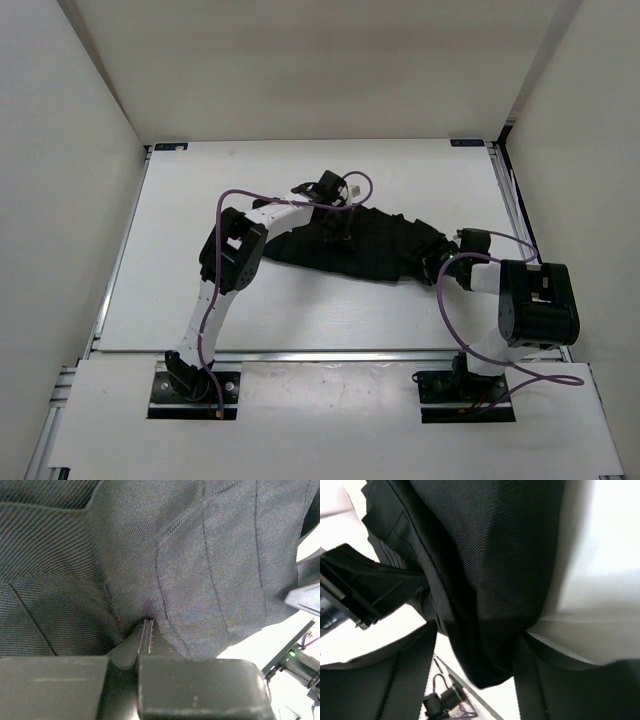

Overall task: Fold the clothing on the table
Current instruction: Fold the skirt

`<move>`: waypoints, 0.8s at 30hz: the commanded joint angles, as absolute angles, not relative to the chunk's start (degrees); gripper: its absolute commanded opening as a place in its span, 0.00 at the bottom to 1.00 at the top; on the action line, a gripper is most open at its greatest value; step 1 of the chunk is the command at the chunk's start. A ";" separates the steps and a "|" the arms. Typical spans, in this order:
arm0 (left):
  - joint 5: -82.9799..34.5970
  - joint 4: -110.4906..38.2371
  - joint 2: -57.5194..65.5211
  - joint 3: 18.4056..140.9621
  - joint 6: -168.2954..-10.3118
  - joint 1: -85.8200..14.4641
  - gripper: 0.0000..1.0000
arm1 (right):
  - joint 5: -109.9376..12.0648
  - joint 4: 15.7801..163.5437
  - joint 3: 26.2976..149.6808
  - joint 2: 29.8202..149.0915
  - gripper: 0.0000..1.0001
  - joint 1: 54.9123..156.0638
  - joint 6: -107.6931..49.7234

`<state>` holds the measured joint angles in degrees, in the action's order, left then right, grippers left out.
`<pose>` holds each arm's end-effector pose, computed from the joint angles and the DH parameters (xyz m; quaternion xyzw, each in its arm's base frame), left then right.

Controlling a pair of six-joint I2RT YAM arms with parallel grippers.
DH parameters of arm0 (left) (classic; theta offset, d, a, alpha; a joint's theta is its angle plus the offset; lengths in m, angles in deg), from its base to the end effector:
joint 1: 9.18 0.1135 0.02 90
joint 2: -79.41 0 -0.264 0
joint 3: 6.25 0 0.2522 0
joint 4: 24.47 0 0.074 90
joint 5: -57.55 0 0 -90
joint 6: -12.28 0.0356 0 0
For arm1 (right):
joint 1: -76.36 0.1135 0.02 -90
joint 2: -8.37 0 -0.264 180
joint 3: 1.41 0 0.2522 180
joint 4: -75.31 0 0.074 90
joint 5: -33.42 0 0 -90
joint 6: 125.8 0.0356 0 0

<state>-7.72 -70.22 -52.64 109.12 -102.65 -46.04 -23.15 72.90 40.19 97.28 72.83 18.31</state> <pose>0.3812 -0.3044 0.1429 0.1493 0.9382 -0.2980 0.0929 0.2602 0.0036 0.1189 0.3298 0.8281 0.3971 0.2186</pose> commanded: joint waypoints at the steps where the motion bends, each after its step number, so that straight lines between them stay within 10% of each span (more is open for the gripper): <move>1: -6.79 -71.63 -53.13 108.85 -102.77 -46.71 0.00 | -31.79 68.95 38.81 99.52 0.59 74.25 16.85; 9: -7.05 -70.40 -52.17 106.22 -103.48 -46.09 0.00 | -31.71 66.74 38.37 98.47 0.00 73.20 11.49; 24: -10.72 -55.12 -27.85 91.14 -107.61 -41.88 0.00 | -17.82 84.74 50.49 84.84 0.00 62.74 -11.52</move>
<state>-6.98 -62.04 -40.10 95.76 -106.80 -43.59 -22.45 80.01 46.44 86.87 64.24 -2.35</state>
